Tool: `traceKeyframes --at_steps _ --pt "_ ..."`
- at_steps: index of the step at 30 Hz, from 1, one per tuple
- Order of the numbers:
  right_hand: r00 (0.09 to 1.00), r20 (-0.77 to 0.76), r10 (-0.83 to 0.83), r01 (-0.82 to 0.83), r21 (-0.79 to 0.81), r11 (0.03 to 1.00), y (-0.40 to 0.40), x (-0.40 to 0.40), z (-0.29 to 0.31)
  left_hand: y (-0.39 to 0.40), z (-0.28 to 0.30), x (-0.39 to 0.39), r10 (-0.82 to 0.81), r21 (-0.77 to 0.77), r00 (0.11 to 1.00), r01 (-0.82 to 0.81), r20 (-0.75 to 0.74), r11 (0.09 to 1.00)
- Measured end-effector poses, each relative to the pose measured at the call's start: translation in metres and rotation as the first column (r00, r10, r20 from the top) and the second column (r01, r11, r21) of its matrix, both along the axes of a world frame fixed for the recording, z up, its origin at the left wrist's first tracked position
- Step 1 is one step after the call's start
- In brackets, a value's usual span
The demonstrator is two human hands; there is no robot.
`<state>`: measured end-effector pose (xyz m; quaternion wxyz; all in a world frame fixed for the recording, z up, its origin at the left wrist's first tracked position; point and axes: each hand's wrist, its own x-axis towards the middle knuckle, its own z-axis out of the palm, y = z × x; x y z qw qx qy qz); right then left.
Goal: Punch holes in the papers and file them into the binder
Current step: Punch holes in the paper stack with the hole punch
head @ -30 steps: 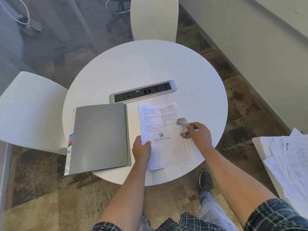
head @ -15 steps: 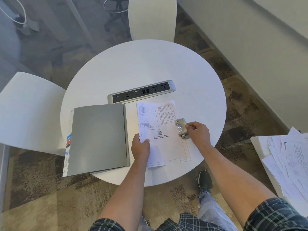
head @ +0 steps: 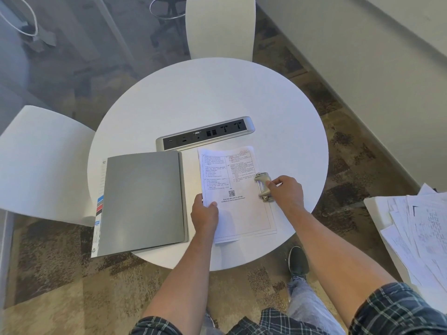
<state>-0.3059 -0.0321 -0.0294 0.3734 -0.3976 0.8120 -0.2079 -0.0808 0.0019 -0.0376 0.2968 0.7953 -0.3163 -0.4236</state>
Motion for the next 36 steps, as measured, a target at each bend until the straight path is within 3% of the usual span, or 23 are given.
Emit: traceKeyframes --at_steps 12,36 --pt "0.997 0.059 -0.043 0.042 0.022 0.999 -0.006 -0.002 -0.004 -0.005 0.0 0.003 -0.083 0.054 0.995 0.081 0.048 0.995" --pt "0.998 0.064 -0.03 0.028 0.038 0.999 -0.006 -0.003 -0.002 -0.019 -0.001 0.019 -0.166 0.04 0.985 0.168 -0.048 0.985"
